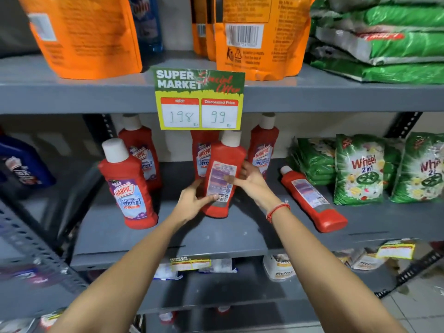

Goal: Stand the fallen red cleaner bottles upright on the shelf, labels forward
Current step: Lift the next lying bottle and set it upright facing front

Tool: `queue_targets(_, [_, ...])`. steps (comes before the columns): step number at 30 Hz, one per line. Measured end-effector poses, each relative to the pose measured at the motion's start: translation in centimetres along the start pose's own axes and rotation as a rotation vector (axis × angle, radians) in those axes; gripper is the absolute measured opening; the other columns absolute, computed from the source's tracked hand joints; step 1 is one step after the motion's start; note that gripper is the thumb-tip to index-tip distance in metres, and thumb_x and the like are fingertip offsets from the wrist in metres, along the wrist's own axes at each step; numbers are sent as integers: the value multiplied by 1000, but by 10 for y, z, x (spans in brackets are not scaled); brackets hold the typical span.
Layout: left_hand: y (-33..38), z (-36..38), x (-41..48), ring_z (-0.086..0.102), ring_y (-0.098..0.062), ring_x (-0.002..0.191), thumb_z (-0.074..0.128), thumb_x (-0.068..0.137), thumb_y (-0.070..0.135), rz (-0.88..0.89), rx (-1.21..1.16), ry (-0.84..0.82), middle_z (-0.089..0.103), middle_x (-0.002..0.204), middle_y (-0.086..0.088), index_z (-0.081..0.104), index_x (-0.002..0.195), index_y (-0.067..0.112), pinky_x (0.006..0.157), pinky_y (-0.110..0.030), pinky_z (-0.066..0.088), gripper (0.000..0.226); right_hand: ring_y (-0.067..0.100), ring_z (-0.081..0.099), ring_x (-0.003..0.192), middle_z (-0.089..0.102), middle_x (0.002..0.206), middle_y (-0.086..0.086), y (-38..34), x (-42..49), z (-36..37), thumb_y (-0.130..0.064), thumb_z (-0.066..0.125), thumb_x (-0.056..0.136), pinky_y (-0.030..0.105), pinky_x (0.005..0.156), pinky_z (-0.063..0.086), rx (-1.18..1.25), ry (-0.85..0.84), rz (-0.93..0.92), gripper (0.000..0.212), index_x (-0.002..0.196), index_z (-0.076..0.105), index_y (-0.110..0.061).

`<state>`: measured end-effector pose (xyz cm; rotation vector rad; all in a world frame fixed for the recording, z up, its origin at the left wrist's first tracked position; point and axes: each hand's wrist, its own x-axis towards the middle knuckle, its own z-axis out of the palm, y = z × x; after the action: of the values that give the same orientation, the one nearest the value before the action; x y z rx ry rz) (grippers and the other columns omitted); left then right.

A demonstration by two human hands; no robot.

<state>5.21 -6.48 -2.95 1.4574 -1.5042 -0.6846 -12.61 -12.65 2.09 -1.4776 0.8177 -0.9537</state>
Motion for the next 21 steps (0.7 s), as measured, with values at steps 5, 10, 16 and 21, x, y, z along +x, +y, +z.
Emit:
queue_targets(5, [-17, -8, -21, 64, -2, 88, 75, 74, 26, -36, -66, 109, 65, 102, 6, 50, 109, 19, 66, -11, 51, 43, -5, 62, 92, 63, 112, 0, 2, 4, 25, -4, 72, 78, 8, 74, 52, -97, -165, 21, 50, 122, 50, -11])
queue_targets(10, [-21, 3, -35, 65, -9, 97, 74, 76, 22, -82, -196, 239, 66, 109, -5, 50, 112, 16, 74, -20, 57, 44, 6, 60, 102, 60, 117, -1, 3, 8, 32, -8, 72, 79, 9, 80, 52, -146, -223, 23, 54, 127, 47, -13])
queue_targets(16, [-10, 54, -60, 53, -13, 97, 76, 74, 25, -176, -124, 612, 46, 110, -1, 47, 121, 14, 88, -29, 48, 57, -2, 62, 97, 63, 116, 2, 10, 5, 32, -9, 75, 76, 12, 81, 53, -152, -180, 7, 52, 122, 50, -17])
queue_targets(21, [-1, 78, -58, 41, -19, 120, 79, 70, 27, -229, -81, 531, 40, 127, -9, 32, 137, 12, 103, -30, 35, 84, 8, 67, 97, 69, 115, 5, 13, -10, 41, -22, 80, 71, 25, 88, 54, -230, 4, -92, 52, 117, 57, -16])
